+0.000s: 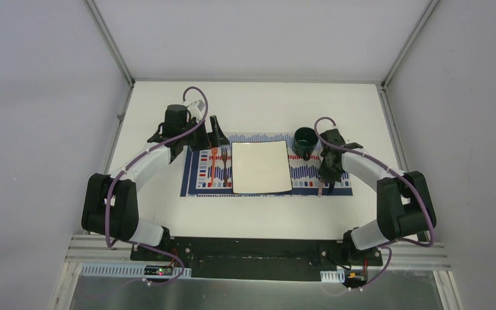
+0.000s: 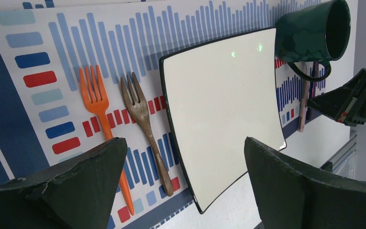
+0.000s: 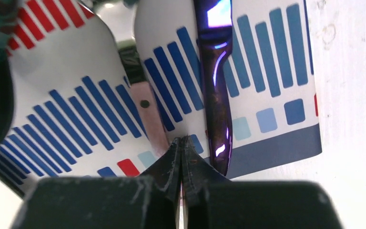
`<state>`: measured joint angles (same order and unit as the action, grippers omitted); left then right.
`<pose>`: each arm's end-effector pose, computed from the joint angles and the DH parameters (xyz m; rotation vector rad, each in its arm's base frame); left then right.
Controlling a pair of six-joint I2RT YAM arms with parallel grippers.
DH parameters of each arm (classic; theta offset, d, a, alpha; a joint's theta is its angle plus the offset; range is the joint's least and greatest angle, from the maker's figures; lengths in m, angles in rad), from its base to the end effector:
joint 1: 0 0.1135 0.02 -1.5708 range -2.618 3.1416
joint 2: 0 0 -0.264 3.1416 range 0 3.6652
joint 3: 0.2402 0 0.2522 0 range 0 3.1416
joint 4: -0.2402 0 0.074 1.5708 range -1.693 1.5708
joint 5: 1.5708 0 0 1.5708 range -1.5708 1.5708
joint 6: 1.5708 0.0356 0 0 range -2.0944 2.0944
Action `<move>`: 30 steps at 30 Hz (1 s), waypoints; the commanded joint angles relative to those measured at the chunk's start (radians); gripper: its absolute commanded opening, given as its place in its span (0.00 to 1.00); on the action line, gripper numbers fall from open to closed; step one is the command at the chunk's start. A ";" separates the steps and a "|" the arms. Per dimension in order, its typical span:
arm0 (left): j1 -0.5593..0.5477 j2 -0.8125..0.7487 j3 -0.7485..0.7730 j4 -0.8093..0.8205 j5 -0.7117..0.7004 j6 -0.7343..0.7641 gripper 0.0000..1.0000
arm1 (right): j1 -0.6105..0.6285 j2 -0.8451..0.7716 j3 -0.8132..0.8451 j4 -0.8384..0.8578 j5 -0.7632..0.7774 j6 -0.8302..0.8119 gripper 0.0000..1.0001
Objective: Set the dinner table for one person
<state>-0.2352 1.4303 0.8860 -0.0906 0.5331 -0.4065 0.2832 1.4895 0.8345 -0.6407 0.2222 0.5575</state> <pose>0.2952 -0.0894 0.2373 0.1165 2.2605 -0.9384 0.2508 0.0648 0.1704 0.4254 2.7661 -0.1269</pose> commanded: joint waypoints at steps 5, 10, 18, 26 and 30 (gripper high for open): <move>0.000 -0.040 0.011 0.022 0.005 0.015 0.99 | 0.008 -0.004 -0.013 -0.070 0.104 0.098 0.00; 0.000 -0.042 0.007 0.023 0.004 0.015 0.99 | 0.008 0.001 -0.004 -0.089 0.138 0.107 0.00; 0.000 -0.033 0.013 0.024 0.002 0.015 0.99 | 0.007 -0.015 0.014 -0.123 0.172 0.114 0.00; 0.000 -0.033 0.010 0.025 0.002 0.015 0.99 | 0.008 -0.013 0.010 -0.088 0.112 0.098 0.00; 0.000 -0.031 0.008 0.025 -0.001 0.015 0.99 | 0.012 -0.002 0.007 0.021 -0.029 0.066 0.00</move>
<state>-0.2352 1.4300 0.8860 -0.0902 0.5327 -0.4065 0.2905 1.4895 0.8200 -0.7311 0.3233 0.6464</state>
